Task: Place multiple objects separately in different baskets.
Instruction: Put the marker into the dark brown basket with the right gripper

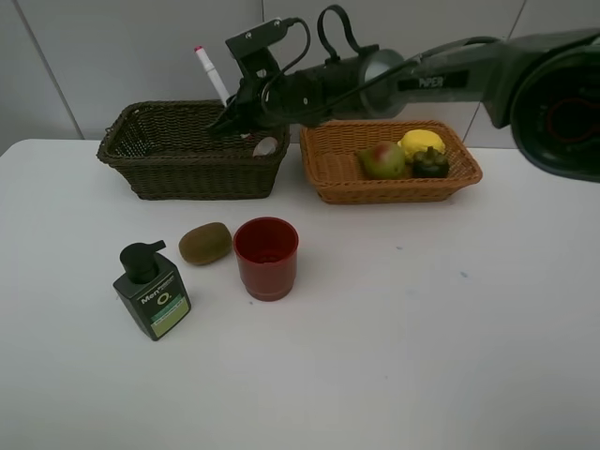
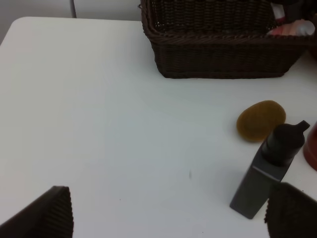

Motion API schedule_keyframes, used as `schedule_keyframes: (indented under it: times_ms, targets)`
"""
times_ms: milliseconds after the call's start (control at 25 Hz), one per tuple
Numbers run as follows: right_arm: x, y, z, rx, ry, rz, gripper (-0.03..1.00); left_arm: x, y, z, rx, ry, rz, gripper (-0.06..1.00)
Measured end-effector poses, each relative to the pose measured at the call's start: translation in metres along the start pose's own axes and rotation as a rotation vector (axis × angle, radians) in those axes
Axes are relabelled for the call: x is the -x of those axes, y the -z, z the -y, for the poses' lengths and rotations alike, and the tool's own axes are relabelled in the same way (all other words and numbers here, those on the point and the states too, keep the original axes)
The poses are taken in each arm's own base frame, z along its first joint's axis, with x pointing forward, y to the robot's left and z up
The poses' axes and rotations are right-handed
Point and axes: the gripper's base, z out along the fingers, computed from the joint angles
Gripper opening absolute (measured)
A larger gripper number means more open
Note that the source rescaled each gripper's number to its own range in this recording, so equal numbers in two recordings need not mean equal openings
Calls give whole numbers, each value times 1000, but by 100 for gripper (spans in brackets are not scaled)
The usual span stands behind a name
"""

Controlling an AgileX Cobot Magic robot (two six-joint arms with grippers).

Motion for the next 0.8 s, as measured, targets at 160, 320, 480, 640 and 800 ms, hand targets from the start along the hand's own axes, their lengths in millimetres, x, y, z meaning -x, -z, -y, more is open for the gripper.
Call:
schedule_keyframes:
  times_ms: [160, 320, 480, 640, 800]
  targets:
    - [-2, -7, -4, 11, 4, -36, 0, 0, 0, 0, 0, 0, 0, 100]
    - [-7, -8, -5, 17, 4, -68, 0, 0, 0, 0, 0, 0, 0, 100]
    - [-12, -10, -7, 22, 7, -90, 0, 0, 0, 0, 0, 0, 0, 100]
    - [-17, -13, -8, 25, 7, -103, 0, 0, 0, 0, 0, 0, 0, 100]
    - [-17, -13, -8, 25, 5, -103, 0, 0, 0, 0, 0, 0, 0, 100]
